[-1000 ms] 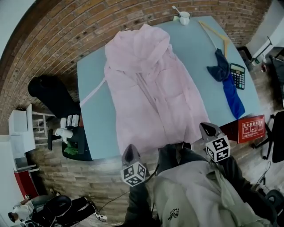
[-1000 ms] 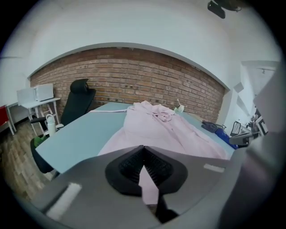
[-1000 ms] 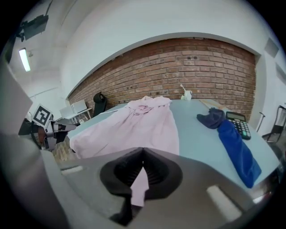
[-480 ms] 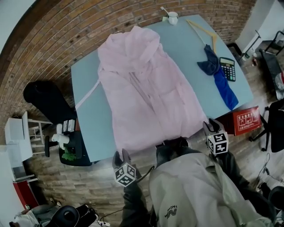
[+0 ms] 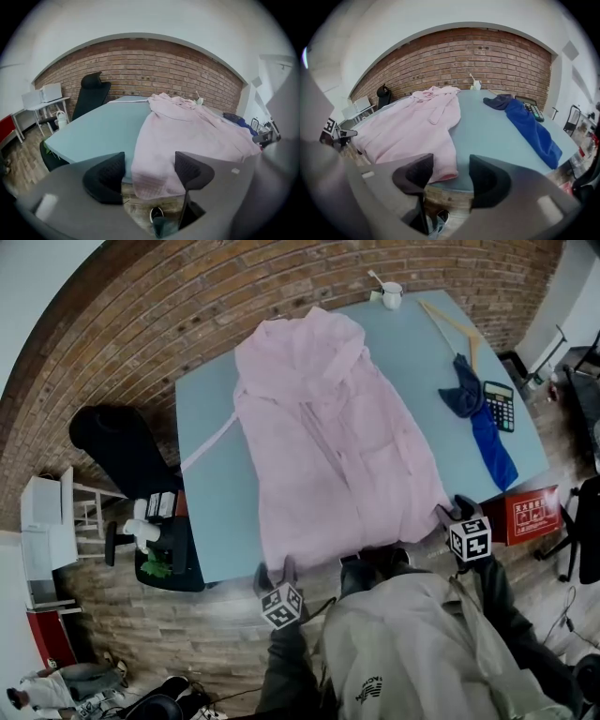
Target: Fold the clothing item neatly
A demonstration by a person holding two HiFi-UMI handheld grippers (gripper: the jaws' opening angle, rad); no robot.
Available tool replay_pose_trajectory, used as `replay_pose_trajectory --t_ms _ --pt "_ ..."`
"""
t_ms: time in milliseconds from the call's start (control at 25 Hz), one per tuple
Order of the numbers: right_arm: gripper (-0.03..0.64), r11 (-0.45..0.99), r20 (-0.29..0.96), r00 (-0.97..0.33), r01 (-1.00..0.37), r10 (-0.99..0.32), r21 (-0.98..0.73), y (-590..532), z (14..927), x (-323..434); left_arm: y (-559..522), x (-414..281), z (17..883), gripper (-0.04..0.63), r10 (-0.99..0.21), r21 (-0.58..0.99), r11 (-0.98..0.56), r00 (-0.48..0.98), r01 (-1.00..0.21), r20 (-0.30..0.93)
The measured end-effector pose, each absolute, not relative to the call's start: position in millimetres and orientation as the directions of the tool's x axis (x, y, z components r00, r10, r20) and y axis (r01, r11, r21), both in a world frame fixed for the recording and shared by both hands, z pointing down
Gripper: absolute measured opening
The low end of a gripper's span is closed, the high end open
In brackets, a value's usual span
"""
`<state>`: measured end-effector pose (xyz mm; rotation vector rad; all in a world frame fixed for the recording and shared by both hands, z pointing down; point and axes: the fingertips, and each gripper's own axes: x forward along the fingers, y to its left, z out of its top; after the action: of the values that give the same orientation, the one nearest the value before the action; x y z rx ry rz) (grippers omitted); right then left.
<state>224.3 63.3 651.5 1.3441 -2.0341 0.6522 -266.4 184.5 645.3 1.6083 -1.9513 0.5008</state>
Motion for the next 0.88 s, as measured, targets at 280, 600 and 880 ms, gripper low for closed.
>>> replay_pose_trajectory --t_ms 280,600,880 --pt "0.047 0.549 0.754 -0.369 -0.836 -0.543 -0.013 77 649 188 177 -249 643 0.046 -0.75 0.023 0.155 -0.103 -0.988 0.653" --pt "0.02 0.434 0.723 -0.453 -0.87 -0.521 -0.232 93 599 223 208 -229 611 0.041 -0.753 0.284 0.169 0.063 -0.944 0.655" --pt "0.018 0.372 0.662 -0.601 -0.798 -0.448 -0.474 109 557 231 224 -206 574 0.04 -0.746 0.526 0.189 0.227 -0.829 0.626"
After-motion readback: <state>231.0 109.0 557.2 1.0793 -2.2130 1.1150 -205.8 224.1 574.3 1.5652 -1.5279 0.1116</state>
